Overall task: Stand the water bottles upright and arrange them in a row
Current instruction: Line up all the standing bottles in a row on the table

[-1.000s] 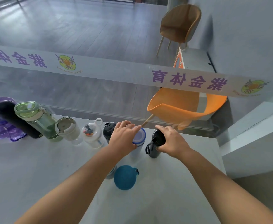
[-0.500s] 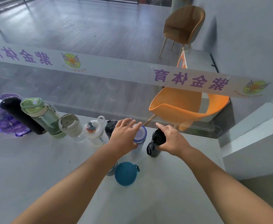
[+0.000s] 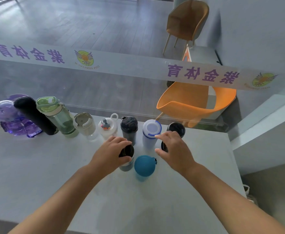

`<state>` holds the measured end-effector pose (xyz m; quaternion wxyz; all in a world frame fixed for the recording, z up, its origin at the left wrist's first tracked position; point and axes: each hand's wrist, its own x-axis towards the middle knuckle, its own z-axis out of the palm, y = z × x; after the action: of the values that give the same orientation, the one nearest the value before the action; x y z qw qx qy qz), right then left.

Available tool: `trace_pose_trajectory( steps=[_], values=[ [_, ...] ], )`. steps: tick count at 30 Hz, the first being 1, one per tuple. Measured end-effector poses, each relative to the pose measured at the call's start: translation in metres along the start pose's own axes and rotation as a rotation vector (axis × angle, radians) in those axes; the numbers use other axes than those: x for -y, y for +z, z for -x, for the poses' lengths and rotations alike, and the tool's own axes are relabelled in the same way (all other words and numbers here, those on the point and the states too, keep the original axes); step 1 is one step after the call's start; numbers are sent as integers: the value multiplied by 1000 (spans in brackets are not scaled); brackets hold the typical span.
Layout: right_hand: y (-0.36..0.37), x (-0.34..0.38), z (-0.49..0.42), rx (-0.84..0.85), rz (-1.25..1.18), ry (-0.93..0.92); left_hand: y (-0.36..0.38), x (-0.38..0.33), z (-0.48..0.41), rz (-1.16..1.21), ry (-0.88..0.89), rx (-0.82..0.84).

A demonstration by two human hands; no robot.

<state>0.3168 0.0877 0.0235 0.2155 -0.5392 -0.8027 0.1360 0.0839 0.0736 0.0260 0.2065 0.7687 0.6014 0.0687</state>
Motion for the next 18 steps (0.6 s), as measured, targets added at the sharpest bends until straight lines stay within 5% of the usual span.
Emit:
trace_pose_trajectory(
  steps=[7,18],
  values=[
    [43,39,26,398,125,22,11,7,5,-73,44,31],
    [13,-18,60,175,23,332,21,-16,-4,-60,-19,1]
  ],
)
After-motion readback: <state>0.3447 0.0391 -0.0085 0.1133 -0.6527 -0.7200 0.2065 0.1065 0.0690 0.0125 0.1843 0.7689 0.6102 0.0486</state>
